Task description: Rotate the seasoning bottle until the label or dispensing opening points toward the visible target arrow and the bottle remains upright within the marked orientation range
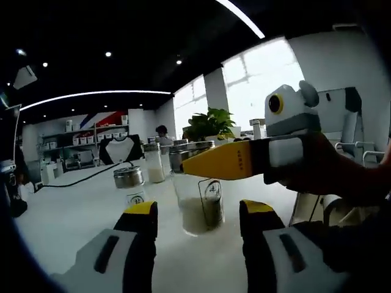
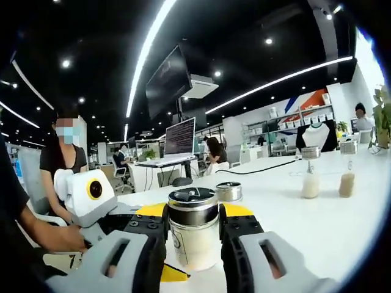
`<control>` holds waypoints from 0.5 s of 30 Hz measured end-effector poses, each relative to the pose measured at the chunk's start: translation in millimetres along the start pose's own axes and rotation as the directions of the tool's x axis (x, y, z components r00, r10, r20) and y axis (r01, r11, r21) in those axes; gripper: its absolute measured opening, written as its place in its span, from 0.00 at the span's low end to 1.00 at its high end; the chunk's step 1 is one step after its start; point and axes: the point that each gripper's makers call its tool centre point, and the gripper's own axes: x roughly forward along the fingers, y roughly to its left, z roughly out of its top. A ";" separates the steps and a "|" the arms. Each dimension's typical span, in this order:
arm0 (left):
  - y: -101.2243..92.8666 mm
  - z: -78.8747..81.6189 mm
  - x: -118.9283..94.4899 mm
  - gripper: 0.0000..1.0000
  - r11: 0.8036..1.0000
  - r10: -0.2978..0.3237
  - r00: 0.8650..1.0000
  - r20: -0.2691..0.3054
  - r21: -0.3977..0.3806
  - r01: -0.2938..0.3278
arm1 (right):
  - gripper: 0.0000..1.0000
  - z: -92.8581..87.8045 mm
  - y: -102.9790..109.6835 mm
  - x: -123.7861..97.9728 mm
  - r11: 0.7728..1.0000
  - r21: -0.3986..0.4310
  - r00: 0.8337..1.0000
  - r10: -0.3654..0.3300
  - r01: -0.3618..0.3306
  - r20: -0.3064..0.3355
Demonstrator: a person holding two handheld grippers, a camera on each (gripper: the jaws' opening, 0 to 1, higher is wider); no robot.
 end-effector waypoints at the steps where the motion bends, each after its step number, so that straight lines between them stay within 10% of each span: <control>1: 0.5 -0.4 -0.2 0.61 1.000 -0.005 1.000 -0.001 -0.007 0.005 | 0.30 -0.8 -1.6 0.1 1.000 -0.009 1.000 0.000 0.000 -0.005; 15: 21.3 -1.8 -5.3 0.85 0.999 0.038 0.999 -0.032 0.008 -0.038 | 0.30 3.4 -49.5 10.1 1.000 -0.024 0.999 0.001 -0.002 -0.047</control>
